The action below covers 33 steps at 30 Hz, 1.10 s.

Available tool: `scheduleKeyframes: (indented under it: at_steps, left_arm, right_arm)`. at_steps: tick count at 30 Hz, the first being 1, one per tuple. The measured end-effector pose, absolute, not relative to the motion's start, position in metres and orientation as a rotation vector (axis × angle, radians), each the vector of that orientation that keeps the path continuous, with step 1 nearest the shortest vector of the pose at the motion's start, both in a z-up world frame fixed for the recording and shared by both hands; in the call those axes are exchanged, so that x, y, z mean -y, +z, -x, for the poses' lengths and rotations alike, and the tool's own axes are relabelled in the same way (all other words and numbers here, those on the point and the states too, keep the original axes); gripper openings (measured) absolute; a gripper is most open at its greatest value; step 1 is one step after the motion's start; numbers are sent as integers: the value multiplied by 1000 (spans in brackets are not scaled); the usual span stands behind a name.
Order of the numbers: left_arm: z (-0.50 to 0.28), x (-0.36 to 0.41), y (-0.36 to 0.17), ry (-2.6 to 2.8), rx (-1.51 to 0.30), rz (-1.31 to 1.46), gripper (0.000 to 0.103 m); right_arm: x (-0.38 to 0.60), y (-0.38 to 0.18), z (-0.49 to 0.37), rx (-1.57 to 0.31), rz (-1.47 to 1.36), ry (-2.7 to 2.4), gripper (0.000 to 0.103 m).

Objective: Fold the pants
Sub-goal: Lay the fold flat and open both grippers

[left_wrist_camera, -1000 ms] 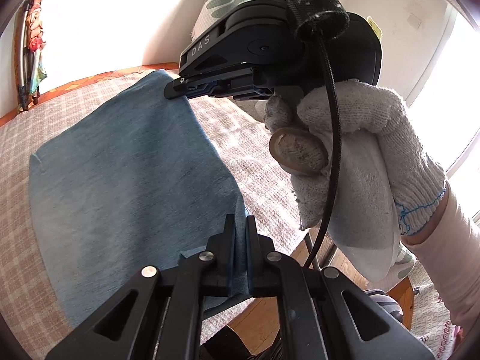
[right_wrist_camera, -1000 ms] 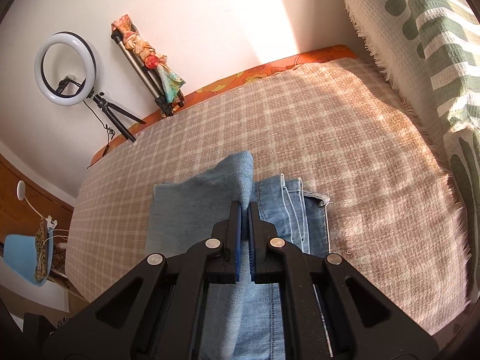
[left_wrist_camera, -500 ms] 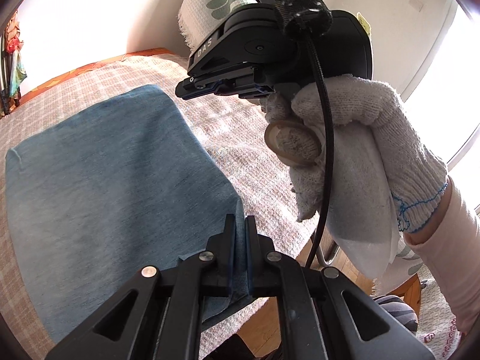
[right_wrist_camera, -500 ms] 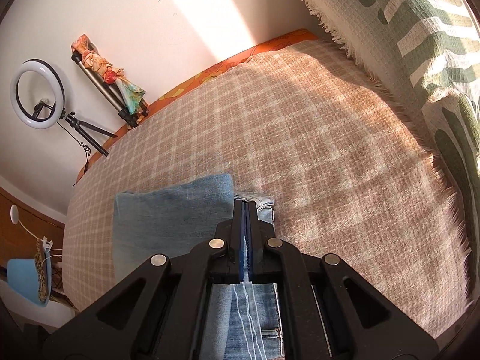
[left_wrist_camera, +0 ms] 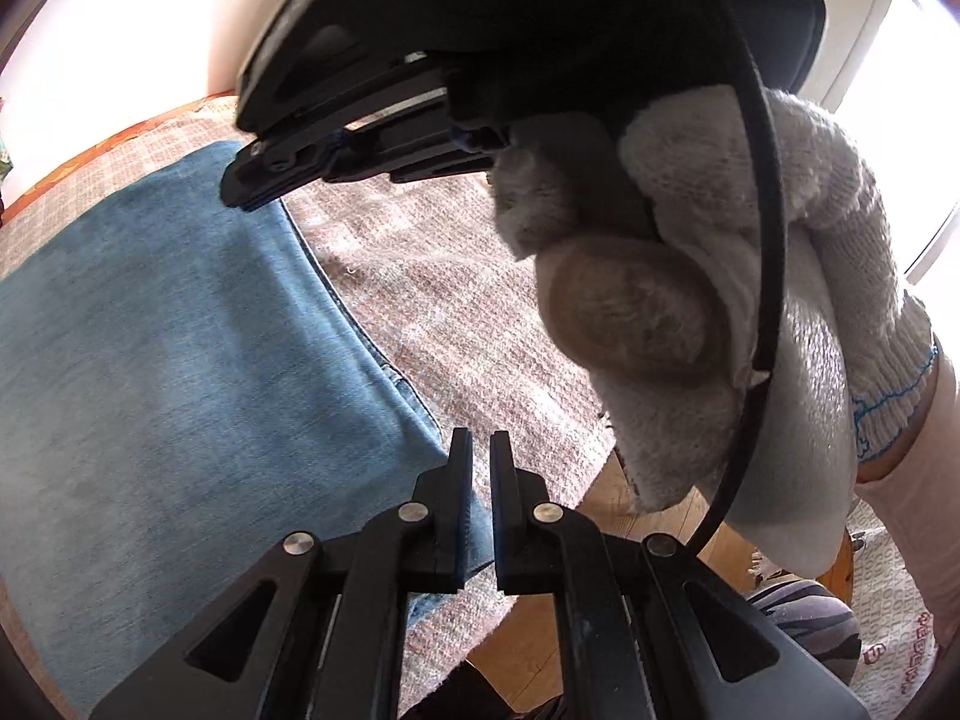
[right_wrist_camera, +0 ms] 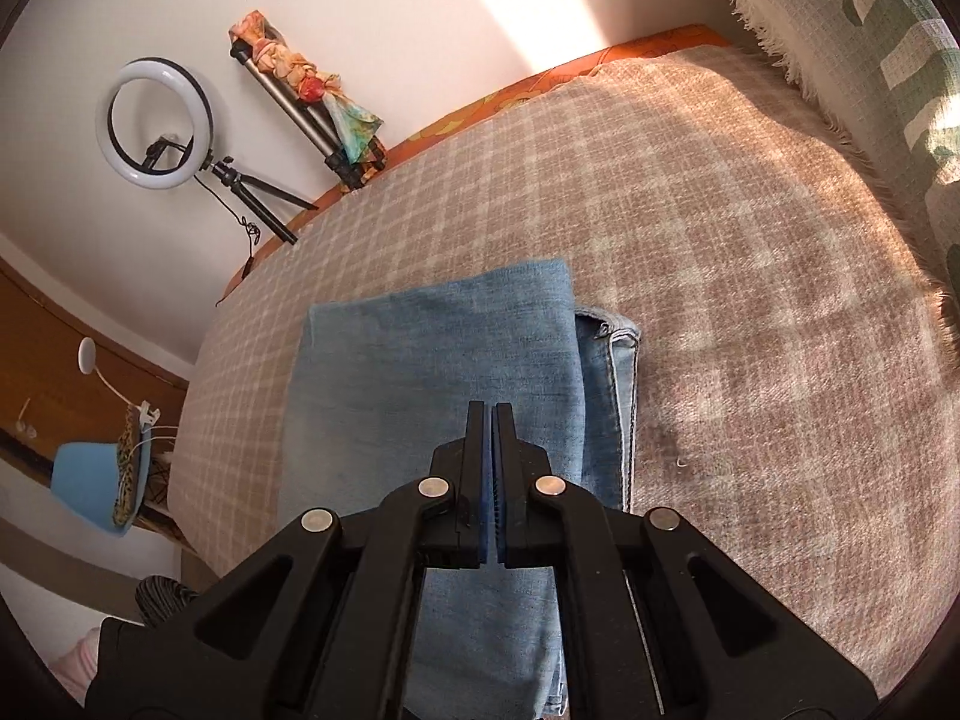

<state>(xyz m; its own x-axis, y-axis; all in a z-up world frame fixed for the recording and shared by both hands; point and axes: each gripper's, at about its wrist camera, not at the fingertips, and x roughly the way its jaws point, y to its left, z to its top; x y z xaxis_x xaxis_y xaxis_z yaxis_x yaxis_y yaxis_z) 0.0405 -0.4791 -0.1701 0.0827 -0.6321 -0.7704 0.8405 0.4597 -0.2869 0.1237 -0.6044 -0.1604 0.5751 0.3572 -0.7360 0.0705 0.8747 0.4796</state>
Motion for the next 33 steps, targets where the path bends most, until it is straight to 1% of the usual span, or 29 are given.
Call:
scheduleKeyframes:
  at_steps: [5, 11, 17, 19, 20, 21, 22, 23, 24, 25, 27, 30, 33]
  left_arm:
    - [-37, 478, -171, -1122, -990, -274, 3]
    - [-36, 473, -166, -1098, -999, -292, 3]
    - [-35, 462, -160, -1088, -994, -318, 3]
    - [-34, 456, -155, -1077, -988, -321, 3]
    - [-35, 452, -152, -1065, -982, -322, 3]
    - [-35, 447, -149, -1055, -976, -322, 3]
    - [-30, 437, -145, -1044, -971, -323, 3]
    - [-30, 429, -142, -1025, -968, -321, 3]
    - [-32, 422, -141, -1005, -971, -317, 3]
    - [-35, 414, -139, -991, -979, -311, 3]
    - [-42, 397, -136, -956, -980, -308, 3]
    - [-54, 370, -131, -906, -975, -283, 3]
    - [-75, 349, -130, -878, -991, -258, 3]
  right_arm:
    - [610, -172, -127, -970, -527, 159, 2]
    - [610, -172, -128, -989, -506, 155, 2]
    - [605, -172, -126, -995, -471, 134, 5]
    - [605, -170, -121, -987, -478, 127, 8]
    - [604, -168, -119, -981, -470, 116, 13]
    - [603, -165, -116, -972, -455, 105, 22]
    - [601, -162, -112, -959, -441, 93, 27]
    - [599, -159, -108, -945, -431, 86, 38]
    - [597, -157, -103, -930, -427, 83, 47]
    - [596, -155, -99, -915, -424, 79, 51]
    - [595, -153, -92, -896, -417, 65, 63]
    - [595, -155, -84, -892, -411, 41, 70]
    - [596, -163, -79, -906, -428, 35, 71]
